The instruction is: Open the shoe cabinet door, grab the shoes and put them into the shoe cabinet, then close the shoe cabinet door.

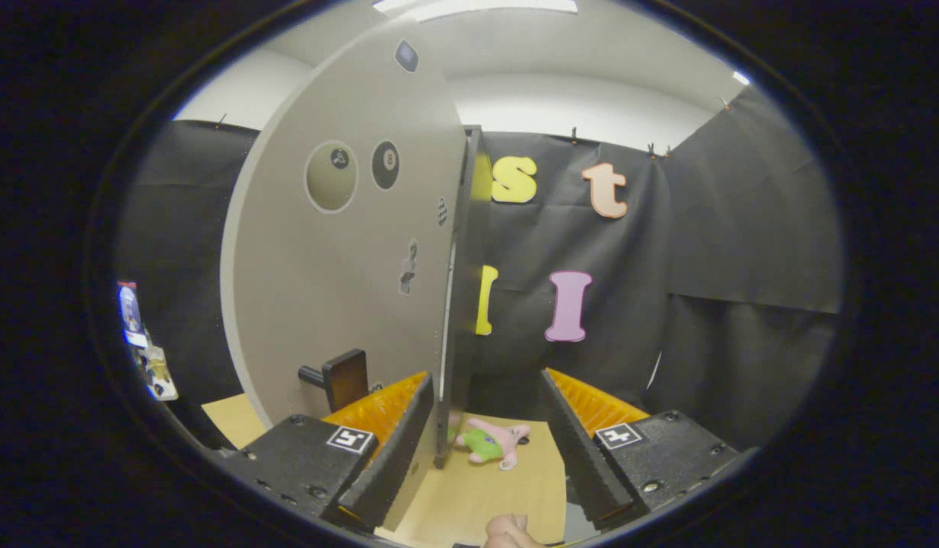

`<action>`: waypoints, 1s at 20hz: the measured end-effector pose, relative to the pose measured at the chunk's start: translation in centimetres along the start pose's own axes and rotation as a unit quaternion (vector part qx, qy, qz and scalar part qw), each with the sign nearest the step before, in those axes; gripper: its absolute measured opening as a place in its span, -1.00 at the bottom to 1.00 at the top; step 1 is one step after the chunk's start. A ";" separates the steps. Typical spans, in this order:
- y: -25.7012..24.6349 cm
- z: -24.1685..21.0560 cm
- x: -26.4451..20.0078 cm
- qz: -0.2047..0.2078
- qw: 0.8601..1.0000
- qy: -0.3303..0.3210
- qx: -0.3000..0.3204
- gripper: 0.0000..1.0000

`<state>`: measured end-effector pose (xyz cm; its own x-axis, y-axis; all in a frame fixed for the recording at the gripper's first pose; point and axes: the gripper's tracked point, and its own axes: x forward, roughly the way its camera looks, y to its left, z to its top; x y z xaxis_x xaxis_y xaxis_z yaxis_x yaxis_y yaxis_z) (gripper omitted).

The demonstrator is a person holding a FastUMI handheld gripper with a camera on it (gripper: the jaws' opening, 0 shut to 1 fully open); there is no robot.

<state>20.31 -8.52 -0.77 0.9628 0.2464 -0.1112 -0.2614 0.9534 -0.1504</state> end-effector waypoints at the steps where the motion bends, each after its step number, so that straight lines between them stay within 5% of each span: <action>1: 0.9 -0.1 0.4 0.007 1.000 0.003 0.005 0.83; 20: 16.2 -0.4 6.3 0.005 1.000 0.013 0.027 0.85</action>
<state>22.15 8.39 -4.31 0.9581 0.2512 -0.1376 -0.2653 0.9594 -0.0955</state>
